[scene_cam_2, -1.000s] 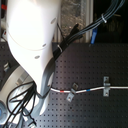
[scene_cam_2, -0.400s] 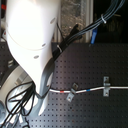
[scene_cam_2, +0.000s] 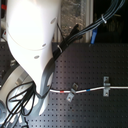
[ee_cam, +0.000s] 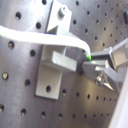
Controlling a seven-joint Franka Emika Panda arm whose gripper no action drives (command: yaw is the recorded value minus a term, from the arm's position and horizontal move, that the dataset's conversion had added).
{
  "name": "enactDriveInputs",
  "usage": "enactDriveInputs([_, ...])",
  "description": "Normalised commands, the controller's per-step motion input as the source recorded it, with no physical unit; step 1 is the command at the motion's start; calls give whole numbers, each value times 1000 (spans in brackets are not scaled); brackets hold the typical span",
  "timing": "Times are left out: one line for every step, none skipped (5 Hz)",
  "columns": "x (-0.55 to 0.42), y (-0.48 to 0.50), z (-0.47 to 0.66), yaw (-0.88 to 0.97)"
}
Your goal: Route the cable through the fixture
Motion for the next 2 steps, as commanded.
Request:
enactDriveInputs([-122, -277, 75, 6])
enactDriveInputs([-113, -182, 2, 74])
